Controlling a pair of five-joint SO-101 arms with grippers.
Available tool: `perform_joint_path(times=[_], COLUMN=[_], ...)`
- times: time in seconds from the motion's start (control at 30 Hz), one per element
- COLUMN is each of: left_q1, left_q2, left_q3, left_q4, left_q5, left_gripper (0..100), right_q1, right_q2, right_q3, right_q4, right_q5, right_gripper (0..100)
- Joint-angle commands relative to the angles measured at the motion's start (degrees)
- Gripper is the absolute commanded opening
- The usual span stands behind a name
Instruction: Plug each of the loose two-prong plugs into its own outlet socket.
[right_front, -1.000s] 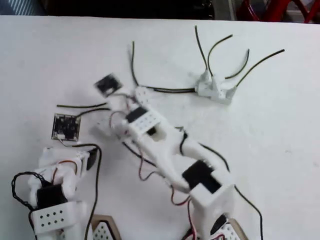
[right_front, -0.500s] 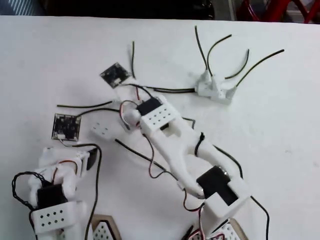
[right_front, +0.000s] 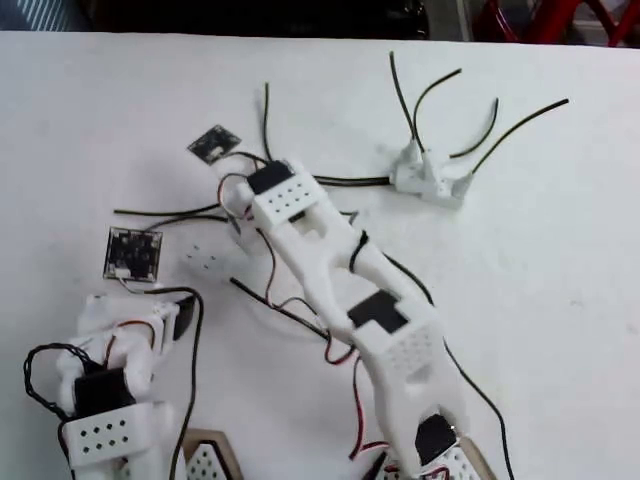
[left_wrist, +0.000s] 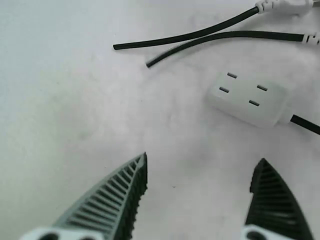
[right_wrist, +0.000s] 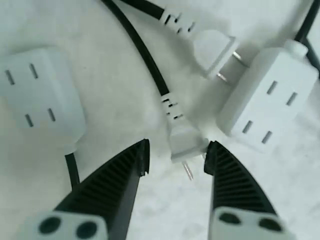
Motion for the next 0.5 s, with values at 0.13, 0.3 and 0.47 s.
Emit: perform_joint_path(times=[0.13,0.3,0.47], left_q1=[-0.57,-0.57,-0.57], left_q2=[-1.01,-1.01,-1.01], left_q3=[-0.18,-0.18,-0.18], left_q4=[0.18,0.26,0.26], left_q5=[-0.09,-0.09,-0.09], left_gripper=[33,33,33], right_q1=[0.31,0.31,0.31], right_q2=[11.91,13.49,13.49], right_q3=[-16.79,-22.59,-25.93], right_q4=[7.69,12.44,18.15], right_q5=[0.53,0.53,0.62], right_gripper=[15.1,2.0,1.9])
